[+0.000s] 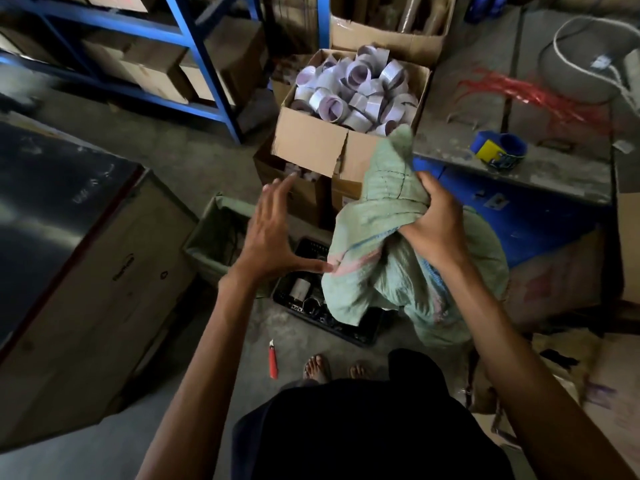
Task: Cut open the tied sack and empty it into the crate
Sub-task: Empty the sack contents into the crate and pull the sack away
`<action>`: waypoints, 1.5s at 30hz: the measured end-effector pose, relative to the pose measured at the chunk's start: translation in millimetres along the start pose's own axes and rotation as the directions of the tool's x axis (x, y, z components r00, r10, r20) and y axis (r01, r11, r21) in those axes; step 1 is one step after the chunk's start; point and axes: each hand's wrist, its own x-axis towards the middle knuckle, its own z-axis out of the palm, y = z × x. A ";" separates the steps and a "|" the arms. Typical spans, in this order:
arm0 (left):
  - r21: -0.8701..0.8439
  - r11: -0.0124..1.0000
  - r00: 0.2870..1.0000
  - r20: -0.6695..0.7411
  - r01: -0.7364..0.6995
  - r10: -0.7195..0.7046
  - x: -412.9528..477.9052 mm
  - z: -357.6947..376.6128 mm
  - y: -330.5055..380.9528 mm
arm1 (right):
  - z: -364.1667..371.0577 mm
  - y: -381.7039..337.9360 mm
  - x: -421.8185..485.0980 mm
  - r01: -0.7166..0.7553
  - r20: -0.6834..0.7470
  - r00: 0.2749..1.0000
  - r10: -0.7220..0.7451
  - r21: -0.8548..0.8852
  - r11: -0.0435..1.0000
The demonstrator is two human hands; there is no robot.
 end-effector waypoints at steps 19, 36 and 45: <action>-0.549 0.836 0.958 -0.244 -0.008 -0.151 18.4 26.8 33.6 | -48.1 -18.5 6.4 0.107 0.513 0.851 -0.116 0.047 0.993; -0.959 -0.257 0.950 0.187 0.121 -0.249 14.4 -4.6 61.3 | 42.5 14.9 -54.2 -0.044 0.179 0.984 0.020 0.129 0.991; -0.732 0.679 0.683 -0.525 -0.059 -0.507 15.2 -8.0 21.2 | -11.0 23.2 -25.3 0.147 0.115 0.987 -0.107 -0.422 0.895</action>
